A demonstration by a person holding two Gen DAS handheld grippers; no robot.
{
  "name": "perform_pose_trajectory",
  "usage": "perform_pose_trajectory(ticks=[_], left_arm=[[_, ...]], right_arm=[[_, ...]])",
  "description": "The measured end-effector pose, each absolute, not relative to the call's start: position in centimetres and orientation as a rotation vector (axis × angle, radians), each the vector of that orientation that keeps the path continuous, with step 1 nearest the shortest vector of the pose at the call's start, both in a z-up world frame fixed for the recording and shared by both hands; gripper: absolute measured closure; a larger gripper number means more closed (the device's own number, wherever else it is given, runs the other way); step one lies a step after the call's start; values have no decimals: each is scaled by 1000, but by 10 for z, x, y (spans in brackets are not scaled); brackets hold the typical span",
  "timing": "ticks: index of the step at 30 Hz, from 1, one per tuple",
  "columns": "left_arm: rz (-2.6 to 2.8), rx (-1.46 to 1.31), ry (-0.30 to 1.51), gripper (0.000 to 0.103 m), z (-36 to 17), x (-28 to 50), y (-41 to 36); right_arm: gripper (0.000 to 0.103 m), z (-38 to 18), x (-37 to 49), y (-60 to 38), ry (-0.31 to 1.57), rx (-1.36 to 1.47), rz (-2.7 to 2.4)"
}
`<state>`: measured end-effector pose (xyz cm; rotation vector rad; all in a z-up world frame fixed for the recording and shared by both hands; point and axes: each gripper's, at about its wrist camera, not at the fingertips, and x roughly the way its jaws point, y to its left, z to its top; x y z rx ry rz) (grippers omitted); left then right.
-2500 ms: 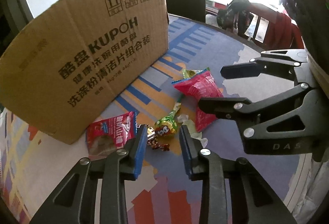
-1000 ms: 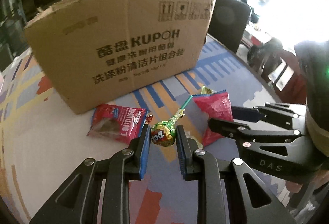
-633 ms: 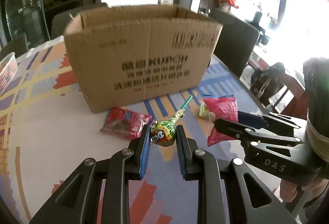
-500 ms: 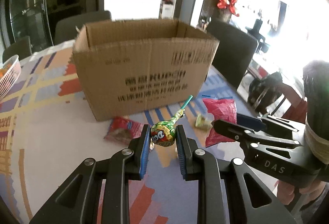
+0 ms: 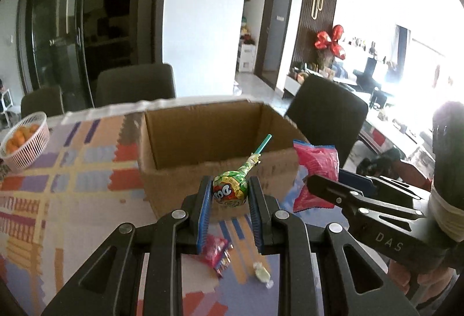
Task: Organize snacks
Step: 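Carry both snacks over the box and open both tools to drop them, then withdraw both tools from the box toward the remaining snacks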
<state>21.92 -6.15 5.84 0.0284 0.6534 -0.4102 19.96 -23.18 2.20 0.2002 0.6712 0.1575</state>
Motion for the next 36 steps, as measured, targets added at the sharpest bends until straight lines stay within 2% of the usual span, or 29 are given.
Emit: perform_pose_trajectory(ticks=[14, 28, 30, 31, 32, 33, 36], left_arm=[[-347, 49, 614, 78, 87, 271, -56], [-304, 74, 710, 77, 68, 325, -55], [-288, 76, 716, 65, 65, 326, -54], [-276, 74, 720, 62, 65, 325, -52], [-271, 71, 719, 59, 64, 324, -51], [-270, 71, 717, 58, 64, 322, -49], [-265, 94, 698, 53, 65, 310, -48]], right_arm=[[66, 67, 250, -230, 586, 160, 157], [66, 63, 299, -219, 648, 95, 156], [64, 60, 303, -219, 655, 90, 148], [61, 59, 304, -219, 657, 88, 138], [50, 57, 305, -220, 660, 84, 125], [45, 57, 305, -221, 661, 80, 99], [45, 57, 298, -221, 646, 66, 84]])
